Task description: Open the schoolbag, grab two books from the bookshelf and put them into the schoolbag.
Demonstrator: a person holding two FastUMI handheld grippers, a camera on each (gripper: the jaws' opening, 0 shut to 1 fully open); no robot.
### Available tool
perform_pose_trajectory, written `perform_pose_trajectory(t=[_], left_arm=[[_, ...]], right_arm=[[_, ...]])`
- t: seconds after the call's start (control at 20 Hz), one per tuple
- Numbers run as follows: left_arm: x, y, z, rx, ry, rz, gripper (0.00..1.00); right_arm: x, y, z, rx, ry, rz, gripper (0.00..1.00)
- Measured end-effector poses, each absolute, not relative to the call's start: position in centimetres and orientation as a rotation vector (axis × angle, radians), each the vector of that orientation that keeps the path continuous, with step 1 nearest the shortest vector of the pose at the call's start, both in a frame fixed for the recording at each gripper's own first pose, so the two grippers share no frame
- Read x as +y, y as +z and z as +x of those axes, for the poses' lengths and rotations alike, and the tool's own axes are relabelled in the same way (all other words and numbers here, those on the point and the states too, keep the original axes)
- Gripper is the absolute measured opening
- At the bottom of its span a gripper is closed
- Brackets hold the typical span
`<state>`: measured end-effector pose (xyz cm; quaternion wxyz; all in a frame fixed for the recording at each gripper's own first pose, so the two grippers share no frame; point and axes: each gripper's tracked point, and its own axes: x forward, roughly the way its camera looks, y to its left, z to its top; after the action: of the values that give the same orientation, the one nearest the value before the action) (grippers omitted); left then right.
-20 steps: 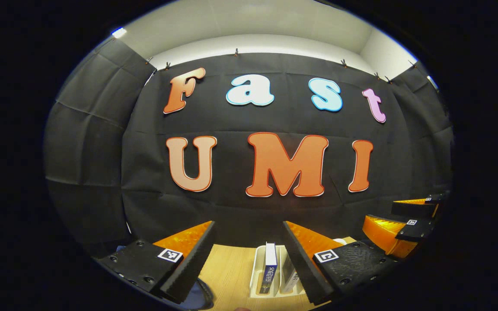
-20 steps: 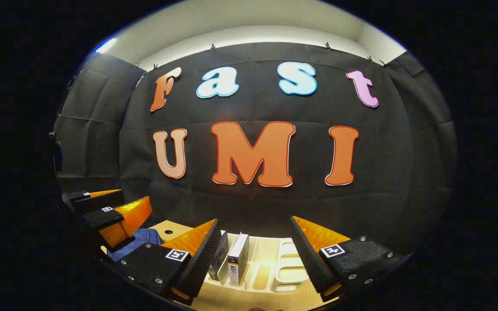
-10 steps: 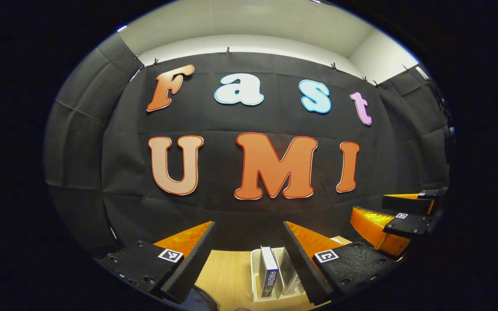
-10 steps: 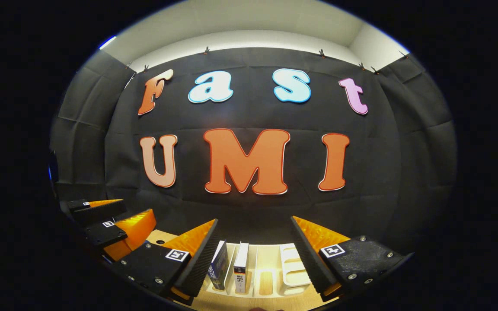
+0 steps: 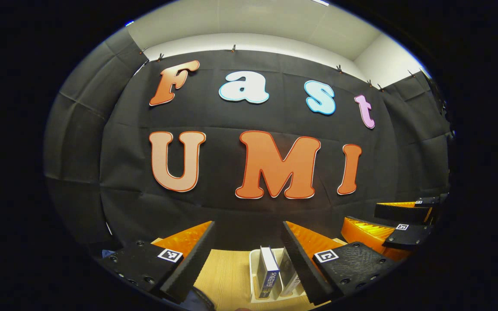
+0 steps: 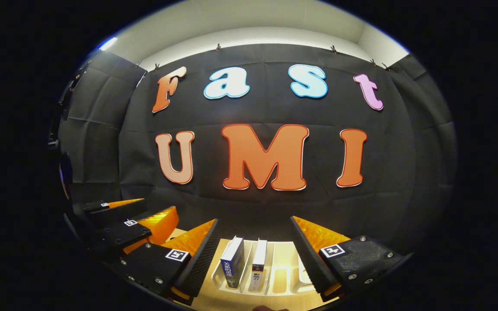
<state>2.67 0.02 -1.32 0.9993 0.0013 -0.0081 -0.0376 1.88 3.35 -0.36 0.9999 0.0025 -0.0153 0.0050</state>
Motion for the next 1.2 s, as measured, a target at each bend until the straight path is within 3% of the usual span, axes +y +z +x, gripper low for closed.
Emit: perform_pose_trajectory(t=[1.2], left_arm=[[0.5, -1.5, 0.8, -0.005, -0.056, 0.075, 0.93]], right_arm=[[4.0, -0.9, 1.2, -0.018, 0.021, -0.004, 0.94]])
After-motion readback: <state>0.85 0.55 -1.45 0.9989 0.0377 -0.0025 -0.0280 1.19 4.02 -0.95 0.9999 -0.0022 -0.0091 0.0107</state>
